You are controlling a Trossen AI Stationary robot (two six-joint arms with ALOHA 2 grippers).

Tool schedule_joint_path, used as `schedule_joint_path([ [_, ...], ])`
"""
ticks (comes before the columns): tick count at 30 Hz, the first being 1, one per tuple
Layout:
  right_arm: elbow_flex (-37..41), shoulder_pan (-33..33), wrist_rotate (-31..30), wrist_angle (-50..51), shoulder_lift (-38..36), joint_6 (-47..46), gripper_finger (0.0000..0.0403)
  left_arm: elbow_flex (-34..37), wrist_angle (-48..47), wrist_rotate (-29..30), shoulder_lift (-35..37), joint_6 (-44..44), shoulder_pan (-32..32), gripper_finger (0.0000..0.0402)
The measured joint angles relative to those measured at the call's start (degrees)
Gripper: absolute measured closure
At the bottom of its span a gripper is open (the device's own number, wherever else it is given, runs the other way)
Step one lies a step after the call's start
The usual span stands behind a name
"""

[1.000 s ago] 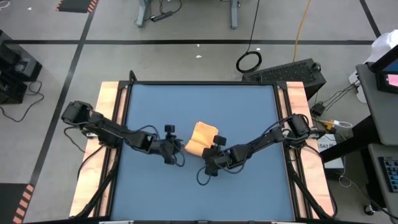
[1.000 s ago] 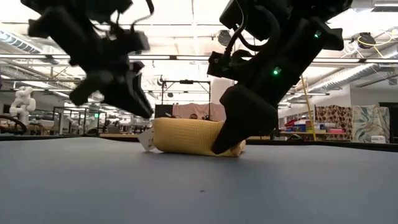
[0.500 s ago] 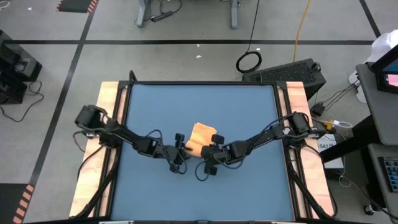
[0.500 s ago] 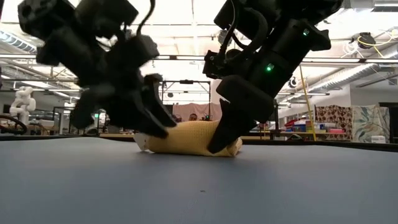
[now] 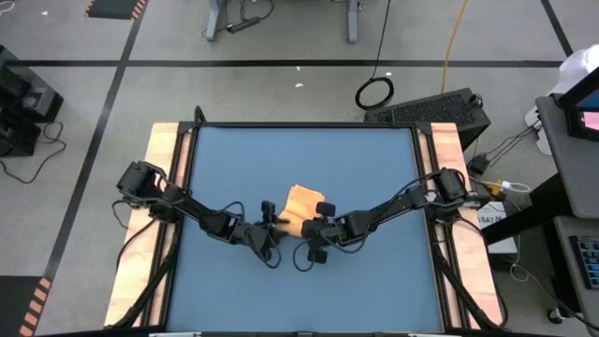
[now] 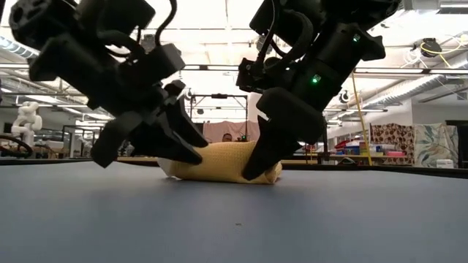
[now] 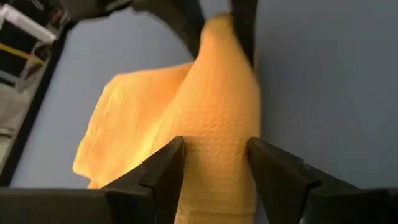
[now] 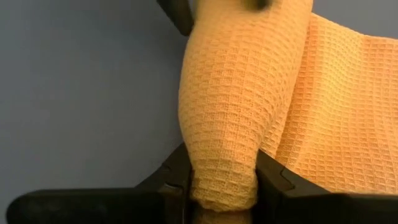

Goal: Roll towel into tight, uniform cylinder
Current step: Roll the orange microfiber cloth

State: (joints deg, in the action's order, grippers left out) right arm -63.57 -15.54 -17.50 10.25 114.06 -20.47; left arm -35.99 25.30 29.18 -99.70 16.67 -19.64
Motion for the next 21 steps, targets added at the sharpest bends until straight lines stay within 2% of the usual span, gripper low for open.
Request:
schedule_joint_path([
  [5,0.00,0.01,0.18,-0.06,0.00,0.18,0.0317,-0.03,-0.74,-4.96,-0.29,-3.93,2.72,0.0184],
  [12,0.02,0.04,0.62,-0.13,0.00,0.70,0.0316,-0.11,-1.56,-5.61,-0.40,-2.67,4.30,0.0115],
  [14,0.02,0.03,0.70,-0.19,0.00,1.26,0.0316,-0.11,-2.02,-6.57,-0.40,-3.37,5.33,0.0112],
  [17,0.02,0.03,0.72,-0.19,0.00,1.93,0.0316,-0.11,-2.14,-10.97,-0.40,-3.87,7.35,0.0120],
  [21,0.04,0.03,0.43,-0.12,-0.17,3.00,0.0312,-0.17,-3.21,-15.28,-0.31,-4.32,9.37,0.0162],
])
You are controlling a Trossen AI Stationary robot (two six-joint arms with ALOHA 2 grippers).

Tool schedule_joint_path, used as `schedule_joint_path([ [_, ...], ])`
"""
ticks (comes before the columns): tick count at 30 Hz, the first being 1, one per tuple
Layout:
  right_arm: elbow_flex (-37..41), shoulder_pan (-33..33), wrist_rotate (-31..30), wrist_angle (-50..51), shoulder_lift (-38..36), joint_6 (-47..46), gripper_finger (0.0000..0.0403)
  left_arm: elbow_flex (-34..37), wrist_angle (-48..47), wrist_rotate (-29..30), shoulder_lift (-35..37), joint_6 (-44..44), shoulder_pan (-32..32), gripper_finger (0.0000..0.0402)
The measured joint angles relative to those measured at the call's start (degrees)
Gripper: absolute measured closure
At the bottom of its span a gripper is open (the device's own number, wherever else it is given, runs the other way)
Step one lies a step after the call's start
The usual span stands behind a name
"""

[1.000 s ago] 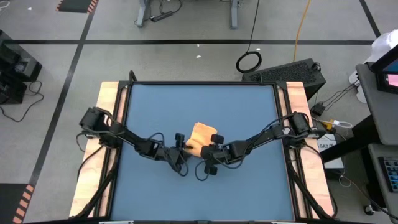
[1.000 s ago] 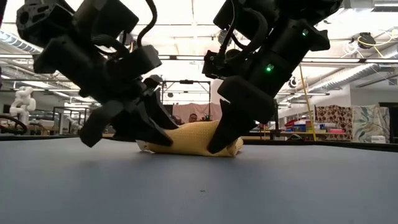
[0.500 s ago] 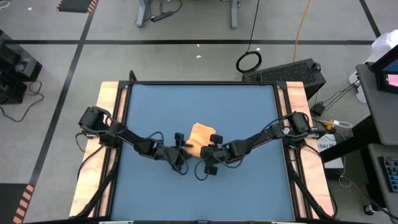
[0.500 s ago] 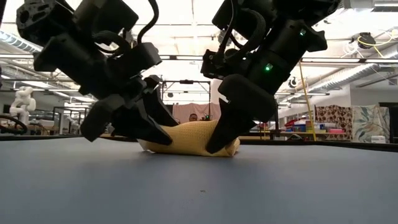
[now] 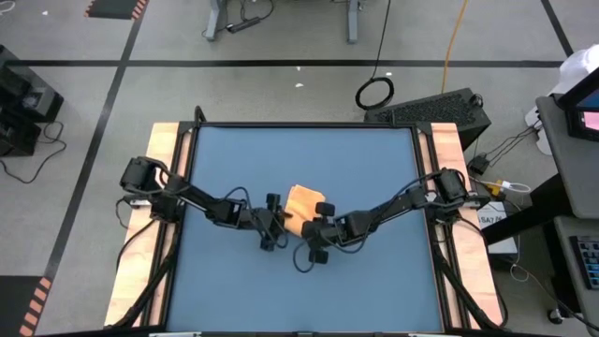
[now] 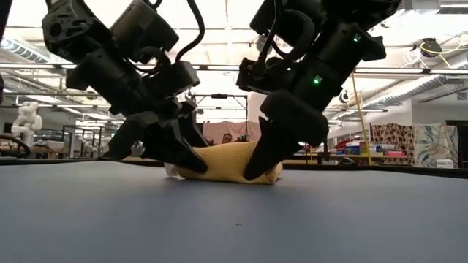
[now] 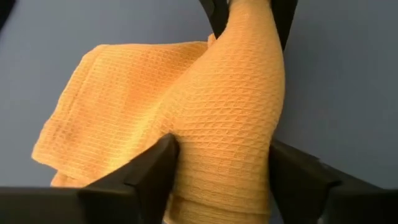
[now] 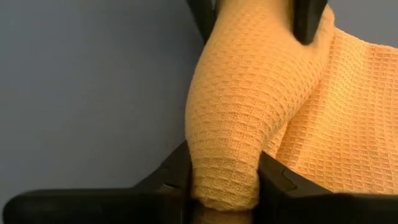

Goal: Roll towel into tight, uniform cylinder
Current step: Roll the orange microfiber cloth

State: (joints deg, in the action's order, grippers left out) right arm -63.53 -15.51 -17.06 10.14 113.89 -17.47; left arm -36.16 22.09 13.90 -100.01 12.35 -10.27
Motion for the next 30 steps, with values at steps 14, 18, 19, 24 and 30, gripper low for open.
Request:
schedule_joint_path([
  [14,0.91,-8.77,-14.63,8.09,-12.95,4.63,0.0158,-0.02,-1.41,-11.75,0.04,-6.05,4.13,0.0317],
  [18,1.61,-11.36,-18.01,-1.76,-10.15,8.80,0.0155,-0.22,-1.63,-12.91,-0.02,-7.91,4.23,0.0294],
  [19,1.70,-11.30,-19.20,-2.93,-8.89,9.83,0.0154,-0.37,-1.66,-13.36,-0.04,-8.54,4.23,0.0291],
  [24,1.78,-9.61,-25.65,-4.16,-5.19,6.18,0.0154,-0.52,-1.62,-14.94,-0.11,-10.44,4.19,0.0285],
  [30,1.71,-6.62,-18.99,-0.92,-3.64,-1.71,0.0165,-0.52,-1.59,-15.31,-0.11,-12.05,4.40,0.0283],
])
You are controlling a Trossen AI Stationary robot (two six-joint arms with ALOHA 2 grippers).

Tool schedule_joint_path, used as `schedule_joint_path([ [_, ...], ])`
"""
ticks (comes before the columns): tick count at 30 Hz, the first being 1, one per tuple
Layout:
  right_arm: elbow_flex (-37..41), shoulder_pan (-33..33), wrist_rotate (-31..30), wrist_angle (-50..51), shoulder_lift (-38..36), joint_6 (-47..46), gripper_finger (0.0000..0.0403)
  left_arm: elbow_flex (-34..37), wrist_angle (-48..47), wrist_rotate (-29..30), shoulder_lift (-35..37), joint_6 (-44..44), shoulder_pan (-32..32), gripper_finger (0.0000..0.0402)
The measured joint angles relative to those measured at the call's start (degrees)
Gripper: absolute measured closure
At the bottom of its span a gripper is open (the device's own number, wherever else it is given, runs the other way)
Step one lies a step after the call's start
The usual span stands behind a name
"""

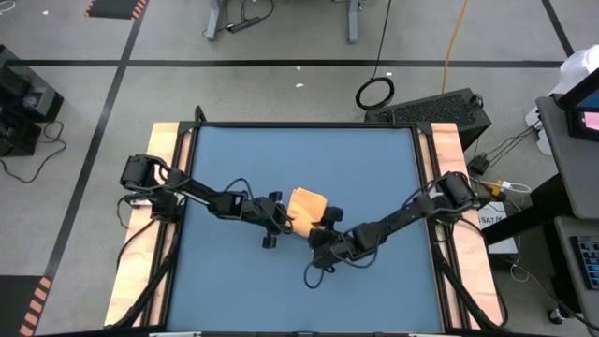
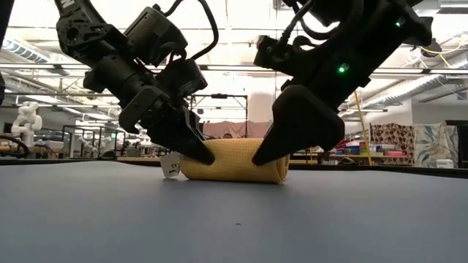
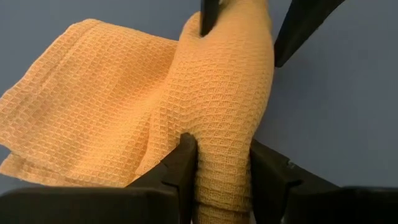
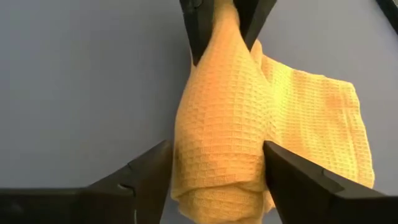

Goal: Roll towel into tight, uniform cylinder
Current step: Roll the orange microfiber cloth

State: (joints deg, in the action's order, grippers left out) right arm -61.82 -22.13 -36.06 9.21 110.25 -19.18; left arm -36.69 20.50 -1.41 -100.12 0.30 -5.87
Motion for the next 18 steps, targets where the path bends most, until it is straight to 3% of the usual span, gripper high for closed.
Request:
schedule_joint_path([
  [9,-0.16,0.42,3.47,-0.21,2.78,-6.09,0.0214,0.09,0.90,1.03,-0.04,0.02,-0.04,0.0281],
  [14,-0.34,0.37,3.61,-0.98,5.26,-8.43,0.0275,0.11,0.76,3.01,1.09,0.25,-0.52,0.0281],
  [18,-0.55,0.48,5.43,-2.78,5.95,-8.85,0.0323,0.28,-6.36,3.35,6.84,2.06,-2.07,0.0281],
])
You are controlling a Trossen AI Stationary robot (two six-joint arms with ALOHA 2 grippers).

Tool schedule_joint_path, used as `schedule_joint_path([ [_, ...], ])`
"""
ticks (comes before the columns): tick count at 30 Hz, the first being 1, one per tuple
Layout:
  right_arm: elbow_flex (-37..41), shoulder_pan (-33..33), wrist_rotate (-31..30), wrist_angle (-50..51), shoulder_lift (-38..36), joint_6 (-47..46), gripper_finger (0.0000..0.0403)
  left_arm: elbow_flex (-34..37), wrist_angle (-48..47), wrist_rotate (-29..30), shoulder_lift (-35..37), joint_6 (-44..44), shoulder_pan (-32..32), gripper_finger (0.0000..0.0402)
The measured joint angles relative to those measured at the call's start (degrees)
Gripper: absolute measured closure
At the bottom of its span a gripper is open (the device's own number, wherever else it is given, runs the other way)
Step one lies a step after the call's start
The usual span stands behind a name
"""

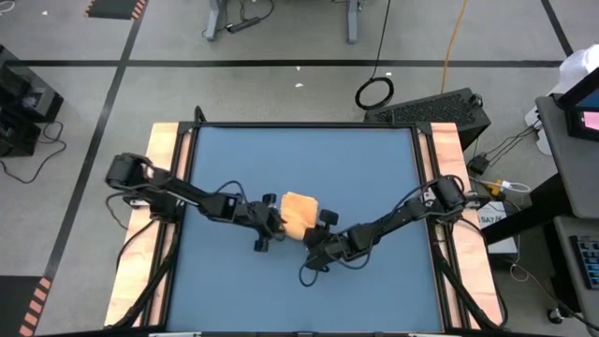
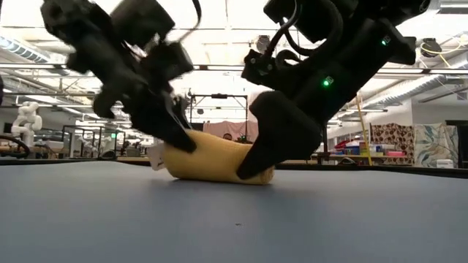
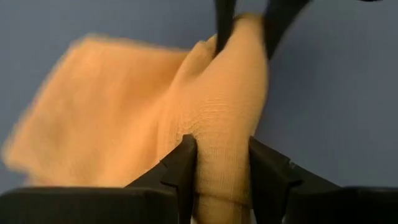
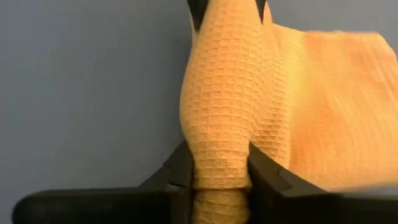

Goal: Roll towel into tight, uniform cylinder
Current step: Roll the orange microfiber cloth

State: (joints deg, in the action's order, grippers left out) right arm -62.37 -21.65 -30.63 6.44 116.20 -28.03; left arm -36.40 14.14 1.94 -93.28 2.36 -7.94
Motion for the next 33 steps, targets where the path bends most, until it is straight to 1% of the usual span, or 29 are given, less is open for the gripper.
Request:
schedule_joint_path([
  [2,0.00,0.29,1.68,-0.38,-0.02,0.02,0.0335,0.01,-3.33,1.67,3.67,1.25,-1.38,0.0281],
  [5,0.07,0.93,4.01,-0.55,-0.07,0.11,0.0335,0.17,-7.42,6.24,9.05,2.58,-3.67,0.0281],
  [7,0.17,1.30,4.45,-0.90,-0.07,0.37,0.0333,0.13,-8.97,8.79,11.04,2.57,-4.86,0.0281],
  [9,0.18,1.61,4.76,-0.98,-0.07,1.04,0.0328,0.35,-9.22,10.12,11.89,2.42,-6.25,0.0281],
  [11,0.31,2.61,6.30,-1.50,-0.11,1.88,0.0327,0.35,-10.00,11.38,11.75,2.44,-7.99,0.0281],
  [13,0.28,3.64,9.33,-2.09,-0.22,2.13,0.0328,0.39,-9.76,13.27,11.12,2.53,-10.05,0.0281],
  [16,0.24,5.21,14.35,-2.27,-0.38,2.63,0.0329,0.31,-8.13,15.55,8.77,3.57,-12.78,0.0281],
  [21,0.20,7.51,20.25,-2.75,-0.66,3.17,0.0327,0.28,-4.36,20.14,3.29,7.30,-15.66,0.0281],
  [24,0.26,8.25,22.15,-2.71,-1.02,3.13,0.0326,0.24,-1.41,21.39,-0.16,8.52,-16.00,0.0281],
  [28,0.26,8.26,22.18,-2.69,-1.14,2.95,0.0325,0.22,-0.55,26.30,-2.03,8.52,-16.30,0.0281],
  [31,0.26,8.22,22.16,-2.69,-1.14,2.92,0.0325,0.22,0.58,31.92,-1.79,9.57,-17.63,0.0281],
  [33,0.26,8.22,22.16,-2.69,-1.14,2.71,0.0325,-0.10,3.23,40.60,-0.92,13.52,-18.66,0.0281],
])
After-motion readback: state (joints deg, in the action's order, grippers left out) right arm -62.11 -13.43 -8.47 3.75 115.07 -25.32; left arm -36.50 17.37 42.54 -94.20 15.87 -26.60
